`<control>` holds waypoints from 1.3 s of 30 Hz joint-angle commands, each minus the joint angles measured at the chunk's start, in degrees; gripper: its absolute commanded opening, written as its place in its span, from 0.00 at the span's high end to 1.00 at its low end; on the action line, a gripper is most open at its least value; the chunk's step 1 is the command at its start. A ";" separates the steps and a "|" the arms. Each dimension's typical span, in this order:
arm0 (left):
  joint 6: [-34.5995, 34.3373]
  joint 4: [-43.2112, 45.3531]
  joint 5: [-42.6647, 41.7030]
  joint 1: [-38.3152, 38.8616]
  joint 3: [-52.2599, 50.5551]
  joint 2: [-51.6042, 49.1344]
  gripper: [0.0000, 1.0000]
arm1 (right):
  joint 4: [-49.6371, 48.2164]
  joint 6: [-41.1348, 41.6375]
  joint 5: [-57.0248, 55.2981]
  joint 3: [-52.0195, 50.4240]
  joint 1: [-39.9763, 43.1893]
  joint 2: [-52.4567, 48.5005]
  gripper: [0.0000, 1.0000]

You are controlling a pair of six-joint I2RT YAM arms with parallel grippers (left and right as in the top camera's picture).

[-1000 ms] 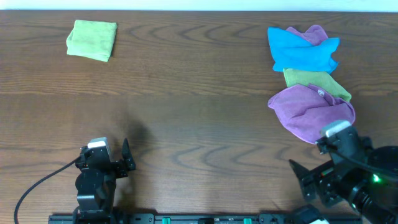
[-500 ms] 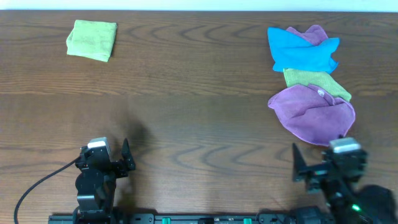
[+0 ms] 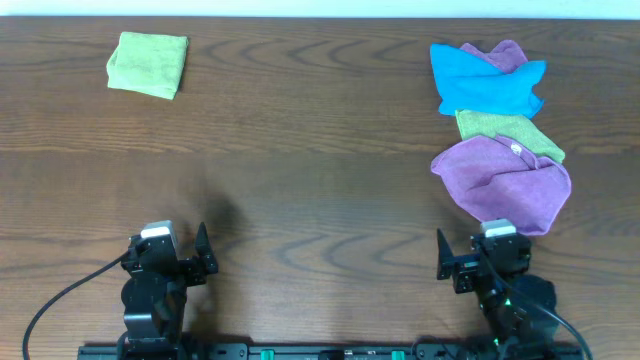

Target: Fold the cloth

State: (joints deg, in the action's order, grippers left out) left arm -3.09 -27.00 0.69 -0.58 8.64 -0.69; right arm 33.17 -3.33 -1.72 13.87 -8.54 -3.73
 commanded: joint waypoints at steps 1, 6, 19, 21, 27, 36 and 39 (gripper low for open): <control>0.55 -0.13 1.03 0.24 -1.01 0.44 0.05 | -0.42 0.94 -0.66 -3.02 1.14 2.64 0.01; 0.55 -0.13 1.03 0.24 -1.01 0.44 0.05 | -0.50 0.94 -0.66 -5.31 1.66 3.45 0.01; 0.55 -0.13 1.03 0.24 -1.01 0.44 0.05 | -0.48 0.94 -0.63 -5.31 1.77 3.41 0.01; 0.55 -0.13 1.03 0.24 -1.01 0.44 0.05 | -0.48 0.94 -0.63 -5.31 1.77 3.41 0.01; 0.55 -0.13 1.01 0.24 -1.01 0.44 0.05 | -0.48 0.94 -0.63 -5.31 1.77 3.41 0.01; 0.55 -0.13 1.03 0.24 -1.01 0.44 0.05 | -0.48 0.94 -0.63 -5.31 1.77 3.41 0.01; 0.55 -0.13 1.03 0.24 -1.01 0.44 0.05 | -0.48 0.94 -0.63 -5.31 1.77 3.41 0.01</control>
State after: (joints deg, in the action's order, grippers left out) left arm -2.96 -27.00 0.69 -0.58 8.64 -0.67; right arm 32.71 -3.33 -1.98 8.71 -7.55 -0.82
